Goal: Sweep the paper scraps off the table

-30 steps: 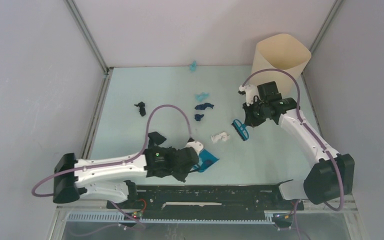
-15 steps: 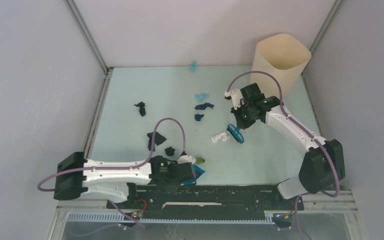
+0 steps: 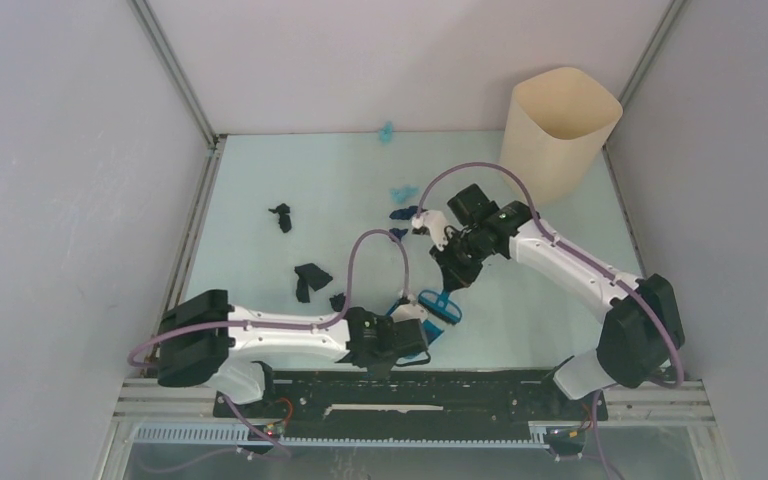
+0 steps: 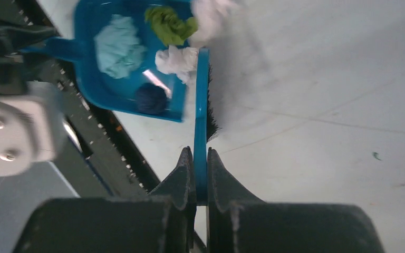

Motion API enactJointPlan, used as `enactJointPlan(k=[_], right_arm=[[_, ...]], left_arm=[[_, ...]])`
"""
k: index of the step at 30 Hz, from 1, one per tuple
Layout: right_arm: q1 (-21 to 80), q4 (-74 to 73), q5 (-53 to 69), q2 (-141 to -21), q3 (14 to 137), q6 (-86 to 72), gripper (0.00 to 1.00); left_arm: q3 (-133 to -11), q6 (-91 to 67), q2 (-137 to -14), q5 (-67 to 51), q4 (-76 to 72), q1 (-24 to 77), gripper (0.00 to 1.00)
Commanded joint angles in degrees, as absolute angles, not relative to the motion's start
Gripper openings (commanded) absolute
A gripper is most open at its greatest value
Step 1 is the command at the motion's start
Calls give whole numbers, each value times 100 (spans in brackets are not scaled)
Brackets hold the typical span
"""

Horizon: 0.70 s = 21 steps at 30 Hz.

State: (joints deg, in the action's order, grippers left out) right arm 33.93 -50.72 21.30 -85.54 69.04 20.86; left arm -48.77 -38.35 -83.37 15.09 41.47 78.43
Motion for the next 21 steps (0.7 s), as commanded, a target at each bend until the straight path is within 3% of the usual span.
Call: enactJointPlan(k=[1, 12, 15, 21], right_arm=[[3670, -5515, 2470, -8281, 6876, 2331, 0], [3444, -5800, 2072, -7569, 6833, 2346, 0], [3028, -5675, 1635, -7527, 6846, 2017, 0], [1747, -6094, 2241, -7572, 7049, 2029, 0]], left_arm=[[-5320, -3552, -8660, 1876, 3792, 7752, 0], [-5456, -3243, -8868, 2150, 3330, 7703, 0], [-5339, -3151, -8801, 2312, 3193, 7693, 0], [-5326, -2651, -8691, 2874, 2855, 7570, 0]])
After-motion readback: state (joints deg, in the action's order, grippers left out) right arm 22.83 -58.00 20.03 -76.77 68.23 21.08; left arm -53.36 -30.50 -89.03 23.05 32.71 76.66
